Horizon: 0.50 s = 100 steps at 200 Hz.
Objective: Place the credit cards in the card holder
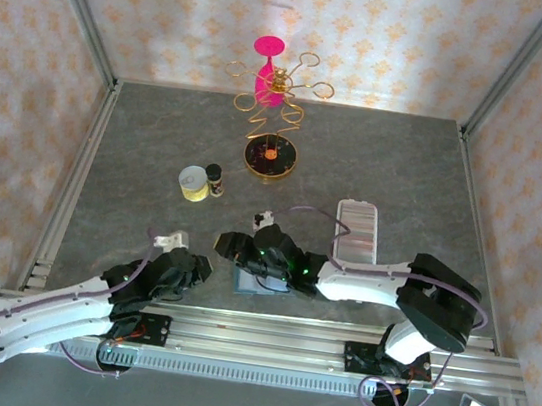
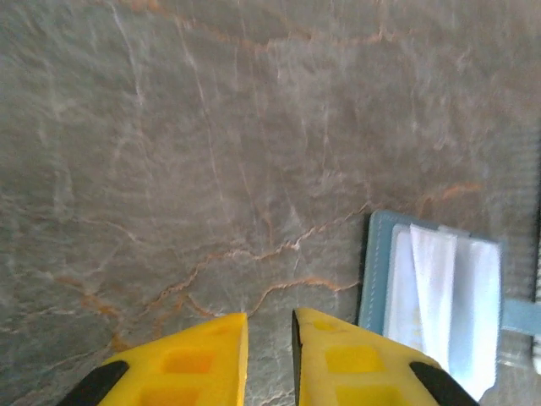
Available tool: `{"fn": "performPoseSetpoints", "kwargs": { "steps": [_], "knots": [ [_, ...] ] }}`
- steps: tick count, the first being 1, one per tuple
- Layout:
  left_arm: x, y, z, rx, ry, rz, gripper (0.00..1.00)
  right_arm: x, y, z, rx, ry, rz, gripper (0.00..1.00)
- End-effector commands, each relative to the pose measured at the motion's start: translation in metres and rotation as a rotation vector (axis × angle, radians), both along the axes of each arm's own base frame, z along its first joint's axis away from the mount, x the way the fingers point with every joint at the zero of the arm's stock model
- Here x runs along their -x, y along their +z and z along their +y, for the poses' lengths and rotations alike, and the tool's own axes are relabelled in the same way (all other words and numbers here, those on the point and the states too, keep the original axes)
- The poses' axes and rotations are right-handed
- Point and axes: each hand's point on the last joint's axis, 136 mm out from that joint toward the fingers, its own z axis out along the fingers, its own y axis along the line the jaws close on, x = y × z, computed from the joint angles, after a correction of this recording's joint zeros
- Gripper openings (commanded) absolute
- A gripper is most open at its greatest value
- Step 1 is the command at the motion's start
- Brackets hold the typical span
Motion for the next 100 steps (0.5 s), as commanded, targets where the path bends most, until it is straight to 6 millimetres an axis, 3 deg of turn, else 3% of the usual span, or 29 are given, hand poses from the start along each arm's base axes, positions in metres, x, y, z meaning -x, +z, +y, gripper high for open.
{"fn": "performPoseSetpoints", "kwargs": {
  "steps": [1, 24, 40, 58, 81, 100],
  "knots": [
    [-0.004, 0.015, 0.017, -0.040, 0.075, -0.033, 0.25, -0.018, 0.050, -0.006, -0.042, 0.008, -0.124, 0.57],
    [-0.008, 0.035, 0.003, 0.008, 0.022, -0.072, 0.29, -0.041, 0.081, -0.038, 0.096, 0.035, -0.329, 0.59],
    [-0.011, 0.050, -0.018, 0.055, -0.052, -0.093, 0.32, -0.058, 0.101, -0.073, 0.305, 0.055, -0.551, 0.59],
    [-0.013, 0.064, -0.046, 0.097, -0.156, -0.094, 0.33, -0.051, 0.120, -0.106, 0.557, 0.217, -0.887, 0.61],
    [-0.016, 0.078, -0.082, 0.149, -0.275, -0.095, 0.21, -0.017, 0.099, -0.151, 0.888, 0.651, -1.208, 0.63],
    [-0.016, 0.081, -0.107, 0.201, -0.358, -0.097, 0.13, -0.016, 0.083, -0.202, 1.136, 0.788, -1.257, 0.71]
  ]
}}
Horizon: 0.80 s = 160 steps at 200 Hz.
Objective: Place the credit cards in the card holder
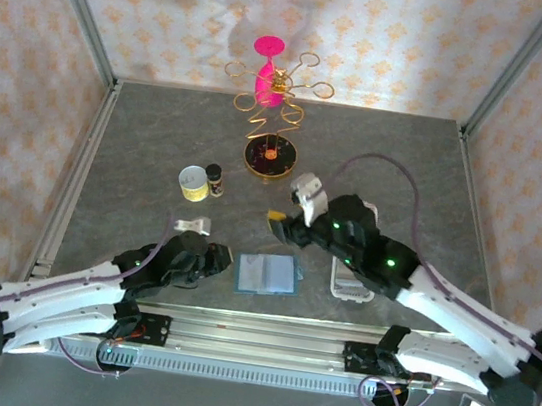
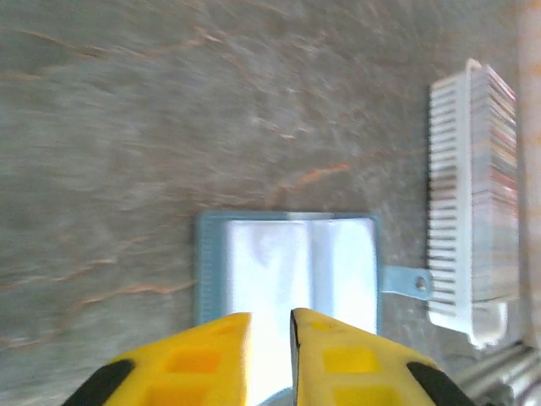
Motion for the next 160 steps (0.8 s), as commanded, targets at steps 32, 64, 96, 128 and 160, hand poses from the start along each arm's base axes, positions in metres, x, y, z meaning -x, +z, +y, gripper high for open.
{"fn": "performPoseSetpoints", "kwargs": {
  "steps": [32, 64, 96, 128, 160],
  "knots": [
    [0.001, 0.007, -0.058, 0.098, -0.212, -0.015, 0.10, 0.016, -0.114, -0.151, 0.982, 0.224, -0.185, 0.75],
    [0.004, -0.007, -0.059, 0.077, -0.230, 0.008, 0.08, 0.010, -0.140, -0.184, 1.045, 0.193, -0.109, 0.80],
    [0.008, -0.015, -0.054, 0.071, -0.226, 0.018, 0.06, 0.007, -0.170, -0.187, 1.082, 0.213, -0.115, 0.83],
    [0.011, -0.020, -0.050, 0.058, -0.222, 0.030, 0.05, 0.011, -0.180, -0.176, 1.009, 0.232, -0.074, 0.84],
    [0.011, -0.023, -0.049, 0.056, -0.215, 0.036, 0.04, 0.014, -0.201, -0.181, 1.052, 0.260, -0.060, 0.83]
  ]
}}
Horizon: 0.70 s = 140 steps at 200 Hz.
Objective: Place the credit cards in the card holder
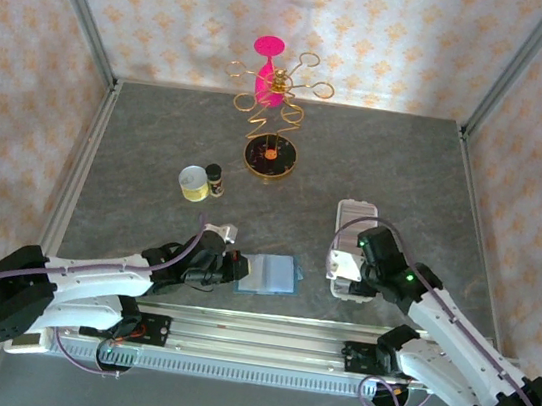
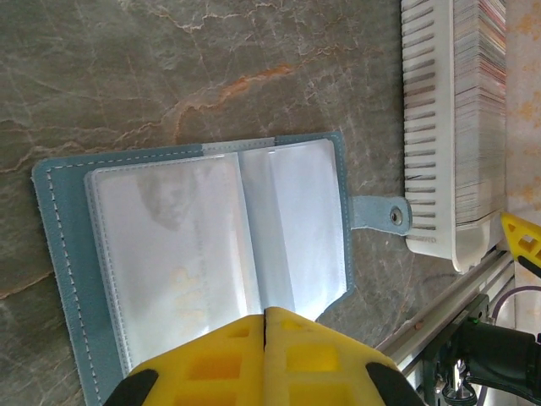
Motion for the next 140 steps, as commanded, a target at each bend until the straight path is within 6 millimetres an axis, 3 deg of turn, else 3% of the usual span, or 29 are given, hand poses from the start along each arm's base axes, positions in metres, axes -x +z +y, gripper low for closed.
{"fn": "performPoseSetpoints", "kwargs": {
  "steps": [1, 61, 140],
  "knots": [
    [0.003, 0.002, -0.003, 0.015, -0.020, -0.018, 0.04, -0.002, -0.010, 0.000, 0.009, 0.021, -0.016, 0.83],
    [0.002, -0.002, -0.007, 0.017, -0.027, -0.005, 0.03, -0.001, -0.022, 0.006, -0.013, 0.031, 0.015, 0.81],
    [0.003, -0.006, -0.005, 0.014, -0.022, 0.004, 0.02, -0.002, 0.011, 0.004, -0.024, -0.002, 0.006, 0.83]
  ]
}}
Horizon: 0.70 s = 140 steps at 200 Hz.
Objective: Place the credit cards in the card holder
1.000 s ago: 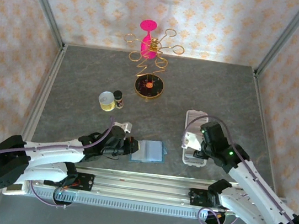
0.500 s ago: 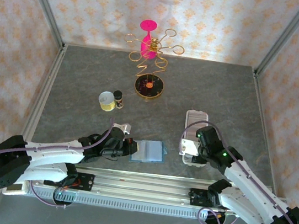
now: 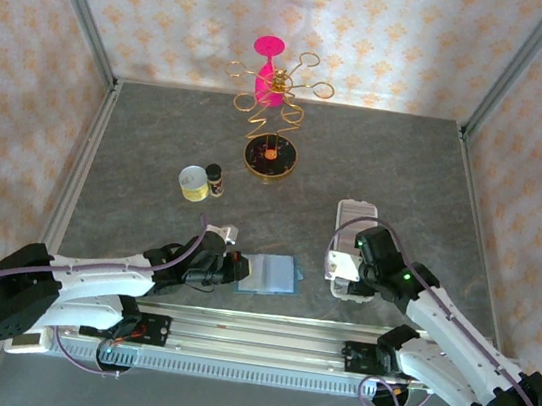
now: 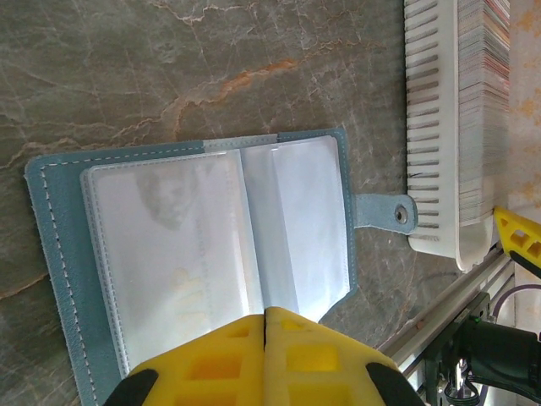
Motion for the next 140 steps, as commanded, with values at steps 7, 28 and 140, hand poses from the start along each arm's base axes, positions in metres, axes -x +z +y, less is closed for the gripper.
{"fn": "performPoseSetpoints", "kwargs": {
  "steps": [7, 28, 140],
  "knots": [
    [0.003, -0.002, -0.003, 0.010, -0.016, 0.003, 0.02, 0.001, 0.018, 0.000, -0.023, -0.021, 0.006, 0.83],
    [0.004, -0.003, -0.003, 0.009, -0.016, 0.007, 0.02, 0.005, 0.022, 0.002, -0.042, -0.026, 0.025, 0.84],
    [0.006, -0.010, -0.001, 0.002, -0.019, 0.013, 0.02, 0.013, -0.010, -0.002, -0.011, -0.058, 0.119, 0.84]
  ]
}}
